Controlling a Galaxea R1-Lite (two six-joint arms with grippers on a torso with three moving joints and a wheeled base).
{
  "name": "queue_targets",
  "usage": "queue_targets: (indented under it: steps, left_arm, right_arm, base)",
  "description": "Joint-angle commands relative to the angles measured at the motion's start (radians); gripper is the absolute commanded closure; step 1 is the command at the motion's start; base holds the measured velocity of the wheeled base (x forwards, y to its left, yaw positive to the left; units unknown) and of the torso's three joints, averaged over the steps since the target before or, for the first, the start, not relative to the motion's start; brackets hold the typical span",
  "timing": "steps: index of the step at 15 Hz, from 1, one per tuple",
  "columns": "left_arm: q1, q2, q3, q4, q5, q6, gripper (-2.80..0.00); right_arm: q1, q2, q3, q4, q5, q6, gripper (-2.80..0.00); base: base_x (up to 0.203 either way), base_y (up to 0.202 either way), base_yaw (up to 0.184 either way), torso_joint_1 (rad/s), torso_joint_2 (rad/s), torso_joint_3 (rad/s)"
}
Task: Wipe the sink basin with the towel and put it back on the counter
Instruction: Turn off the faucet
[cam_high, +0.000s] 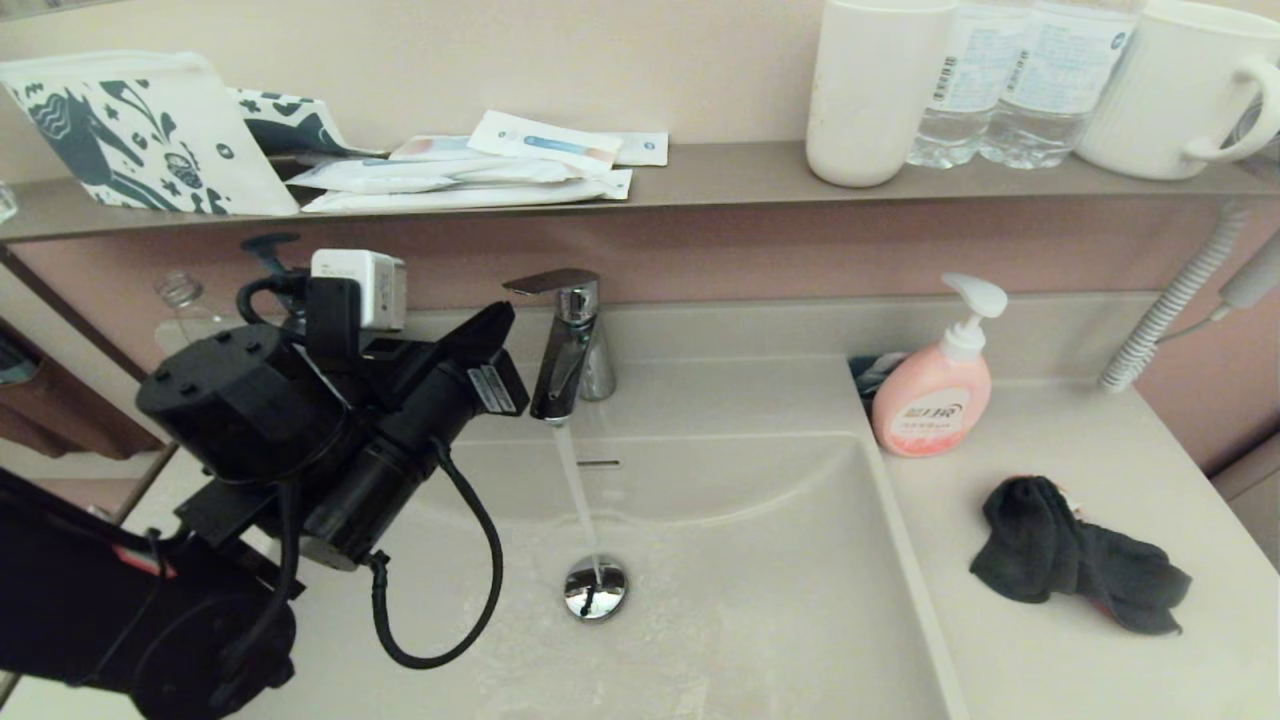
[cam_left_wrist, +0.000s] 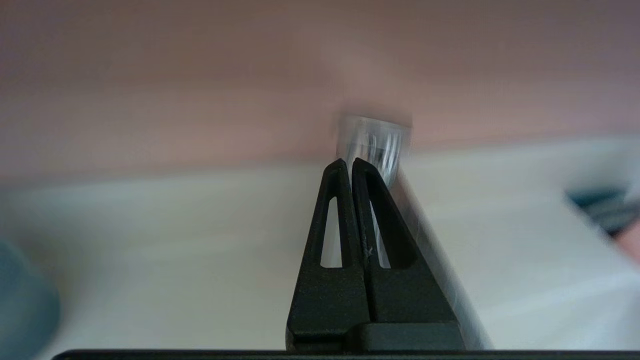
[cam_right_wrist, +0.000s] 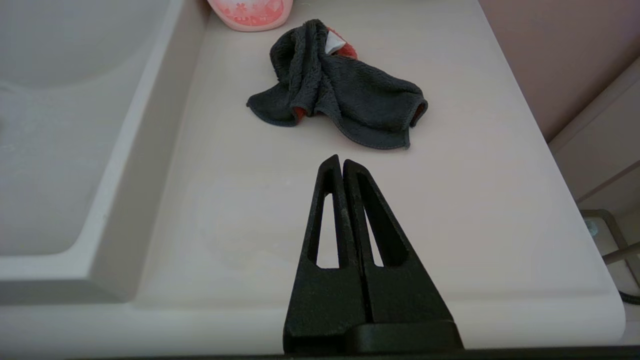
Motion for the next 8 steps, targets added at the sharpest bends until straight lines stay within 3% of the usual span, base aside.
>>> queue_targets:
  steps: [1, 8]
  left_arm:
    - [0.003, -0.017, -0.037, -0.005, 0.002, 0.003, 0.00]
    - [-0.017, 0.011, -0.108, 0.065, 0.000, 0.042, 0.00]
  right_arm:
    - [0.001, 0.001, 0.000, 0.000, 0.000, 0.000, 0.00]
    - [0.001, 0.001, 0.000, 0.000, 0.000, 0.000, 0.00]
  base:
    - [0.000, 0.000, 0.000, 0.000, 0.00, 0.000]
    - [0.000, 0.000, 0.000, 0.000, 0.00, 0.000]
